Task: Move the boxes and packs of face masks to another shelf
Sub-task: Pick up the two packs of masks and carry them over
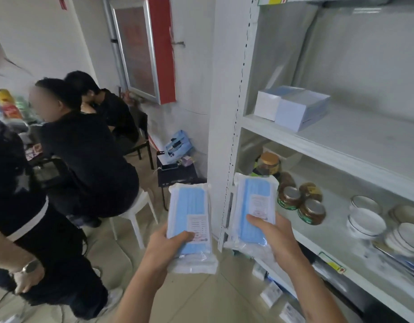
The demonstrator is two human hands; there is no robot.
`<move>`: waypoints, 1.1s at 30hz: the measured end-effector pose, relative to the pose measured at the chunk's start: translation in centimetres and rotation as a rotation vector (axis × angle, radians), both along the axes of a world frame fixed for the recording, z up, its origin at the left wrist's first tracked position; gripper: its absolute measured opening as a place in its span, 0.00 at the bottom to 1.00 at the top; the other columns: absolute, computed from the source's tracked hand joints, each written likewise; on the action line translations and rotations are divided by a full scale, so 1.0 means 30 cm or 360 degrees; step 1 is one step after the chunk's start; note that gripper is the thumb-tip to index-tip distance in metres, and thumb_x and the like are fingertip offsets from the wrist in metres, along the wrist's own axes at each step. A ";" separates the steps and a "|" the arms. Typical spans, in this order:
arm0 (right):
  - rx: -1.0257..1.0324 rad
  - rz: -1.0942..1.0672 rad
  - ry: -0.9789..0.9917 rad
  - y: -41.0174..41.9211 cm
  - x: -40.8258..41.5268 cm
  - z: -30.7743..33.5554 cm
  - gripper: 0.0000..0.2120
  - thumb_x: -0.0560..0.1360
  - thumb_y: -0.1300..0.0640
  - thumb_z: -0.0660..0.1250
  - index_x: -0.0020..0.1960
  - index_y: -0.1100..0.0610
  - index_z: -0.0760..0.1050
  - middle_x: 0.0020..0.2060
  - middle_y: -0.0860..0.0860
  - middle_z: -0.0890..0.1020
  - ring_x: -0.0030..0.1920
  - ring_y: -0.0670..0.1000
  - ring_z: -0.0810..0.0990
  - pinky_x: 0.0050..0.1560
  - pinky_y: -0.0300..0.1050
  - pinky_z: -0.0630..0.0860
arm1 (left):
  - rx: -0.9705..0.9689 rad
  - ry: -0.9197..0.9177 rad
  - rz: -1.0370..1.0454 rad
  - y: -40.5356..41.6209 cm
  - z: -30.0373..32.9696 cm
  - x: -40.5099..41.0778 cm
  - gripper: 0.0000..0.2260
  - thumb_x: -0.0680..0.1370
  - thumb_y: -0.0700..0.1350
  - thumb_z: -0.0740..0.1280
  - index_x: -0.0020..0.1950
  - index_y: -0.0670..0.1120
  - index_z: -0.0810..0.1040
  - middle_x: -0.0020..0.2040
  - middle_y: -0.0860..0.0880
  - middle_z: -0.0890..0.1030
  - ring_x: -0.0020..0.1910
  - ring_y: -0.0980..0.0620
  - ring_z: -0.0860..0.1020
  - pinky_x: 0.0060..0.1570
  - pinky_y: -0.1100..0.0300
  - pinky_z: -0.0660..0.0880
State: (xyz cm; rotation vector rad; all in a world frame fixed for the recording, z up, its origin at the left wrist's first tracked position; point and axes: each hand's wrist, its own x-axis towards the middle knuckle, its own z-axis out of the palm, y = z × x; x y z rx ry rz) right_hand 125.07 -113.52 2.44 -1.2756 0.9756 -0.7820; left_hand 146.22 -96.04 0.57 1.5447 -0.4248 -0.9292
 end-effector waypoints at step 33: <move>0.0023 0.0106 0.0118 -0.749 0.086 0.240 0.29 0.58 0.46 0.86 0.57 0.49 0.85 0.54 0.54 0.87 0.53 0.57 0.86 0.46 0.47 0.83 | -0.0602 0.0415 -0.0699 -1.107 0.172 0.426 0.30 0.60 0.48 0.85 0.60 0.48 0.83 0.60 0.37 0.84 0.55 0.35 0.84 0.46 0.45 0.83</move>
